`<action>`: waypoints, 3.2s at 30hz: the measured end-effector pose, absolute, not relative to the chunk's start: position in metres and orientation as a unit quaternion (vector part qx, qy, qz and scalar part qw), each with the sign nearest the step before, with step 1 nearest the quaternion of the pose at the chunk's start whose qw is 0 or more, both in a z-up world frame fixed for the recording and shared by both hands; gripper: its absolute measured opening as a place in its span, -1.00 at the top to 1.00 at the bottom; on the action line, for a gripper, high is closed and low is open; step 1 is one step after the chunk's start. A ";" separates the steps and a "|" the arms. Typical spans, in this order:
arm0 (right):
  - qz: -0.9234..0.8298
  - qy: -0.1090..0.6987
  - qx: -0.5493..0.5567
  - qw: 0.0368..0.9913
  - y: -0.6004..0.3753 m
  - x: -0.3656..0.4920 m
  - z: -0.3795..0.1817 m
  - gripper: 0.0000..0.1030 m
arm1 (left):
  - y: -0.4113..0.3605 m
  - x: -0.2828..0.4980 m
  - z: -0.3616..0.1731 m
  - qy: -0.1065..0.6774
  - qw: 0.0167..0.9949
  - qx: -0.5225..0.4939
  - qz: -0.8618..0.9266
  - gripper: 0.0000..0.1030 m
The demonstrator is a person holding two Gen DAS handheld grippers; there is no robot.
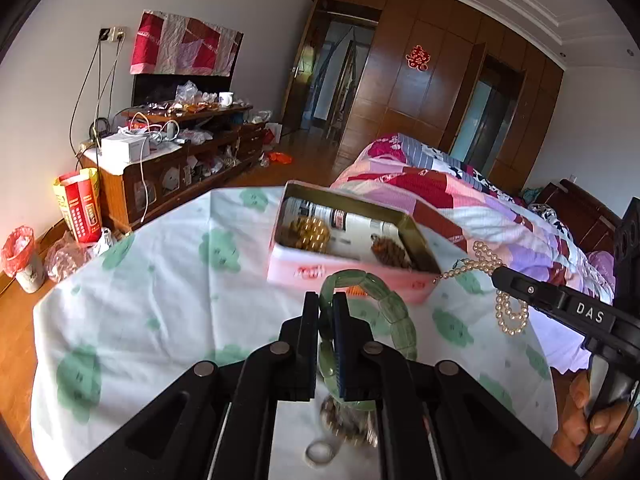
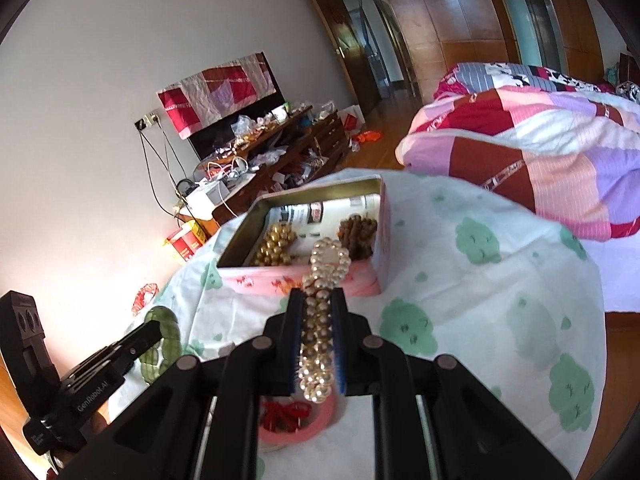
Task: Organize jewelry
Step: 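Lower the jade bangle and pearl necklace into the tin and open both grippers, then grasp the silver mesh watch strap with the left gripper while the right closes at the pink bangle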
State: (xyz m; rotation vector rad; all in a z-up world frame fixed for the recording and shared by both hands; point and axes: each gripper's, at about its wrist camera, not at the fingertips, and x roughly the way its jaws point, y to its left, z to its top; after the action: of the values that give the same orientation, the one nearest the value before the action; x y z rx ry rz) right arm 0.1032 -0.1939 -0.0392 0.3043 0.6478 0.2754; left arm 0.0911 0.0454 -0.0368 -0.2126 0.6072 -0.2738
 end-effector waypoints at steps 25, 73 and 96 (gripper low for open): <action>0.119 0.312 0.143 0.932 -0.173 0.218 -0.057 0.68 | -0.013 0.225 -0.048 0.313 0.940 -0.055 -0.123 0.89; 0.083 0.305 0.154 0.936 -0.184 0.224 -0.074 0.26 | -0.021 0.236 -0.065 0.327 0.944 0.021 -0.038 -0.25; 0.052 0.311 0.167 0.934 -0.215 0.149 -0.069 0.26 | 0.040 0.163 -0.050 0.327 0.940 -0.089 -0.046 -0.24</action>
State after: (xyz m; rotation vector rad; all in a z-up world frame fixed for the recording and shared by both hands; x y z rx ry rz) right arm 0.1486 -0.2146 -0.0693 0.3412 0.6369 0.1057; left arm 0.1627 0.0404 -0.0504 -0.1814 0.6665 -0.0948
